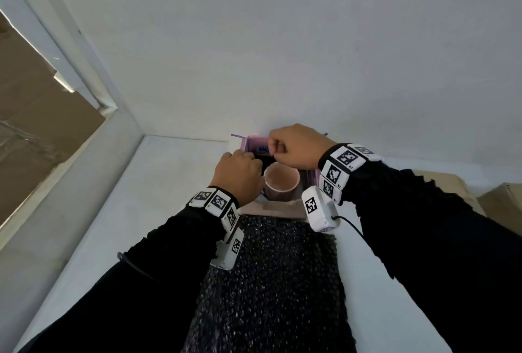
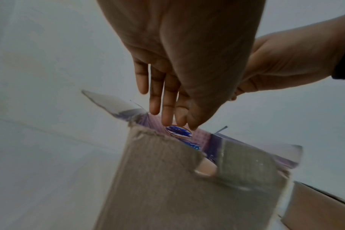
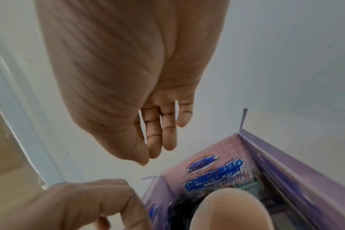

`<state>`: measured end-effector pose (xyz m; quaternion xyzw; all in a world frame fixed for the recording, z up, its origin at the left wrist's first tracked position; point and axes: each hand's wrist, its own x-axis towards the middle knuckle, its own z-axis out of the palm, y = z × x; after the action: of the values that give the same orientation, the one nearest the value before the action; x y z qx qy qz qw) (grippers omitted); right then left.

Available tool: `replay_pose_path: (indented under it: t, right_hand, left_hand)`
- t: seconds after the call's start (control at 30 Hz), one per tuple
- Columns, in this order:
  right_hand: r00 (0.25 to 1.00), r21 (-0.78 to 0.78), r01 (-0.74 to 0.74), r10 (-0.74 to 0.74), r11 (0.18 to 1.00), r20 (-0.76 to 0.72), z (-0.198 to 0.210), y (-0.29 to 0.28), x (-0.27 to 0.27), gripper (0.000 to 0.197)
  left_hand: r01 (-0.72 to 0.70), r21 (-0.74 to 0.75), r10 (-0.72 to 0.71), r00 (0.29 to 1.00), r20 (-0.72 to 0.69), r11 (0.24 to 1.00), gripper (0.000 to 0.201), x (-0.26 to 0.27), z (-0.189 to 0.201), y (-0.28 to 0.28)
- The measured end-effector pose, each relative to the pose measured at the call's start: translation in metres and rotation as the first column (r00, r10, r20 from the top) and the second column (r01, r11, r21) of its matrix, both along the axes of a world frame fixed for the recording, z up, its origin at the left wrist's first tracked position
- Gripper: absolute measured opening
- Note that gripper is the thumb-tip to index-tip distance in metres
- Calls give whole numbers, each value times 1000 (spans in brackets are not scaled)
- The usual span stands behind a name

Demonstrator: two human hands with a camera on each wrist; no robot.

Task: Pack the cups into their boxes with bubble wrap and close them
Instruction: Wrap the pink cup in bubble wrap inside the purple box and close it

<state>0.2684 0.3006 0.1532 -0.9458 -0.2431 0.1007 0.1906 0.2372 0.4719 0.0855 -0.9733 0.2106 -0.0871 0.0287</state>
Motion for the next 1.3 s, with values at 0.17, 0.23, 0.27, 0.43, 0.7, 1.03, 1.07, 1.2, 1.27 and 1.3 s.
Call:
replay_pose_path:
  t: [0.17,0.23,0.27,0.43,0.7,1.03,1.07,1.2,1.27,1.3]
  right_hand:
    - [997,185,-39,26,982,70,-13,1,-65,8]
    - [998,192,-22,11,981,59,-32,-4,-91,11]
    - [999,184,-6,-3,983,48,-43,-7,-104,10]
    - [982,-32,149,-152,988,-113,-109,-19,-160,24]
    - [985,-348,170,-162,922,50,-167,-14,-201,51]
    - [924,435,295,-370,851,97,-118,-21,-178,17]
    - [917,484,285,-382,827,113,-110,-22,-176,22]
    - [904,587,227,-393,777,171,-91,-26,-169,33]
    - [904,620,215,-395,754,166,-82,-26,-169,19]
    - [913,629,207,-379,750,152,-78,-25,-171,18]
  left_hand:
    - [116,-227,-114,993,23,967,22,-48,-22,8]
    - [113,-242,-104,993,50,964,25,-69,-28,12]
    - [104,-239,-91,994,68,965,24,-79,-30,13]
    - [129,-227,-138,990,-26,965,21,-131,-52,21]
    - [-196,42,190,844,-502,980,77,-172,-88,35]
    - [-105,-113,81,976,-200,988,37,-164,-78,29]
    - [-86,-170,55,982,-181,982,33,-161,-75,27]
    - [-209,-602,28,955,-295,770,26,-152,-51,20]
    - [-253,-747,42,956,-290,615,17,-147,-35,14]
    - [-249,-793,45,962,-270,556,16,-146,-27,10]
